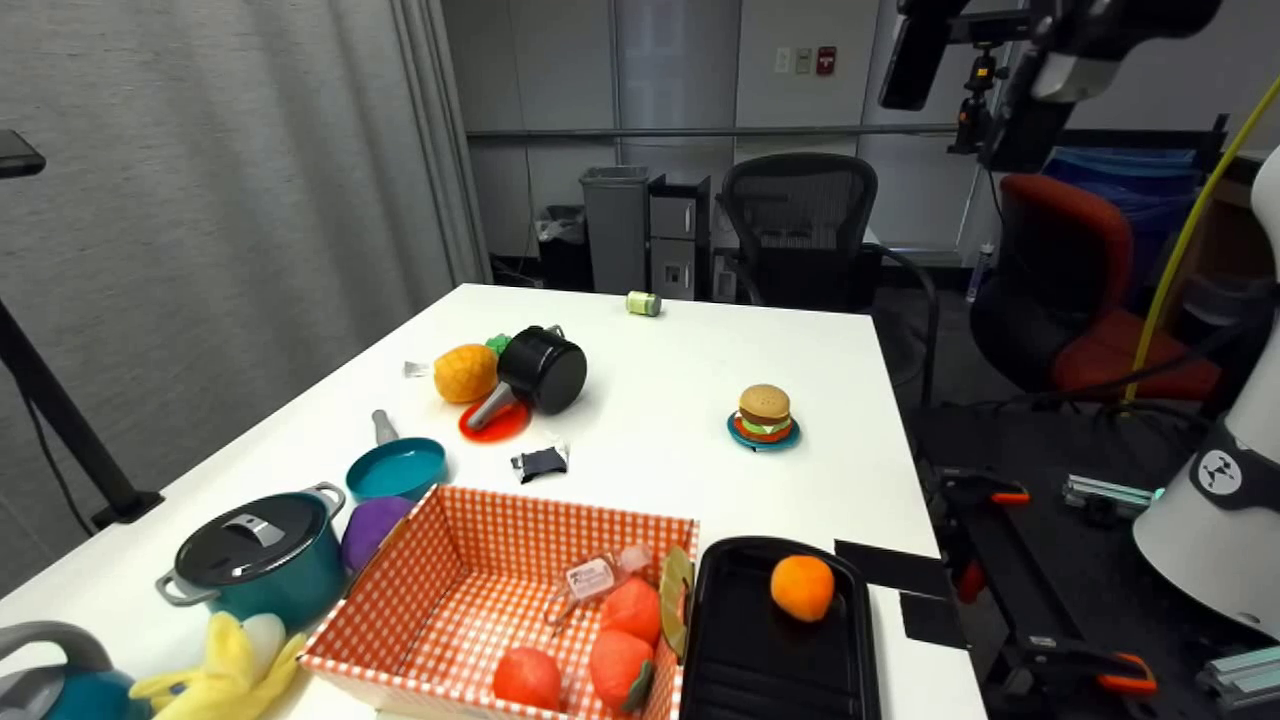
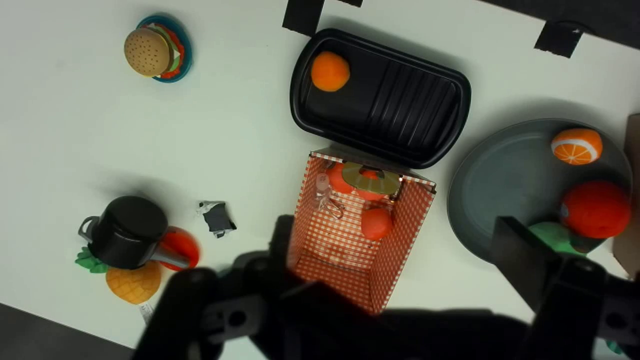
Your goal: Remove one orange from the basket and put it on the grey plate
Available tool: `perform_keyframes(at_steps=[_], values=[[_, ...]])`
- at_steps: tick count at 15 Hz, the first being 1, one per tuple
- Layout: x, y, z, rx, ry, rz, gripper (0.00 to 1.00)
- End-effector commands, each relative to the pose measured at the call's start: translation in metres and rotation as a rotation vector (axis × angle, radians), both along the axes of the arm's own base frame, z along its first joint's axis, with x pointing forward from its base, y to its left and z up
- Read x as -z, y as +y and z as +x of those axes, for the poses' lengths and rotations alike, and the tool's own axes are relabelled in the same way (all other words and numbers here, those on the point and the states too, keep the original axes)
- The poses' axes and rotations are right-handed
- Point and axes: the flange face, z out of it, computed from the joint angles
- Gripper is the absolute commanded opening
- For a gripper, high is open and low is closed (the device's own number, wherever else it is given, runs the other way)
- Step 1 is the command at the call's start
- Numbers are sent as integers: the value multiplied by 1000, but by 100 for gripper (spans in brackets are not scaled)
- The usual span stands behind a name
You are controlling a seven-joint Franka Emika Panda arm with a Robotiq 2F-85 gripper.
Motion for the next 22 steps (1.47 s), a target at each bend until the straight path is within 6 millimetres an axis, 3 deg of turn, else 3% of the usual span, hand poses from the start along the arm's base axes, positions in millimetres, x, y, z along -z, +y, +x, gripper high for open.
perform_keyframes(at_steps=[1,13,22], values=[[0,0,0,0,1,0,100],[-3,3,0,-5,1,0,100],[21,-1,34,-40,34,-24,100]])
